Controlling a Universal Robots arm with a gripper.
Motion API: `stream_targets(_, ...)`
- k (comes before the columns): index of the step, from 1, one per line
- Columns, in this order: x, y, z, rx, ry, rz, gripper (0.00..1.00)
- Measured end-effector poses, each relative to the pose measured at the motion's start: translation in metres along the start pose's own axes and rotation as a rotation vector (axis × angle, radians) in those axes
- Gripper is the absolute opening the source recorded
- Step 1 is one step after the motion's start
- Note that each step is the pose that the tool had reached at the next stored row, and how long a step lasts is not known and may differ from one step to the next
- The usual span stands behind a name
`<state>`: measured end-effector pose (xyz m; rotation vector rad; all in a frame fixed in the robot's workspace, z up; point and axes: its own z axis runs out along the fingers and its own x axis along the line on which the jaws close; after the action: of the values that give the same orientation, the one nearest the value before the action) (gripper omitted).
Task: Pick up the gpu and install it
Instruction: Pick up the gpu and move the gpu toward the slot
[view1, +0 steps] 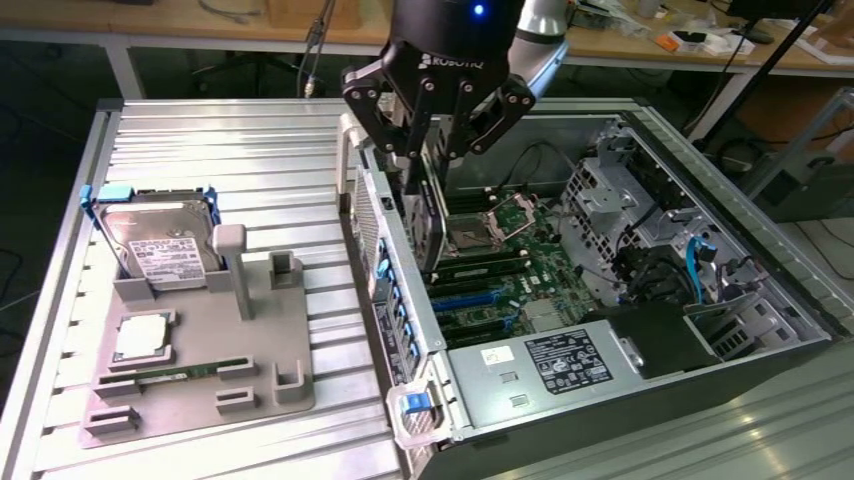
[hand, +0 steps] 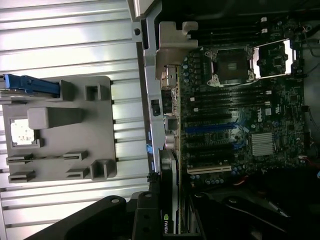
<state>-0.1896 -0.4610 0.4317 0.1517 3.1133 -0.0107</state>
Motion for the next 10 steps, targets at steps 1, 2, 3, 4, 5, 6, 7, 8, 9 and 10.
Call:
stream_targets(1,-0.0005,0.0001,0.0,0.0,0.0,0.0,0.27)
stream_targets(2,-0.001,0.0001,0.0,0.0,0.0,0.0,0.27)
stream_targets(3,-0.0016,0.0002,0.0,0.0,0.0,0.0,0.27)
stream_targets(4,-0.002,0.0002,0.0001,0.0,-0.0001,0.0,0.27)
stream_targets(5,-0.0026,0.0003,0.0001,0.0,0.0,0.0,0.27)
stream_targets(6,-0.003,0.0003,0.0001,0.0,0.0,0.0,0.27)
stream_targets(7,-0.0035,0.0004,0.0001,0.0,0.0,0.0,0.27)
stream_targets(8,-0.0039,0.0004,0.0001,0.0,0.0,0.0,0.27)
stream_targets(9,-0.004,0.0004,0.0001,0.0,0.0,0.0,0.27)
stream_targets(10,-0.0044,0.0004,0.0001,0.0001,0.0,0.0,0.27)
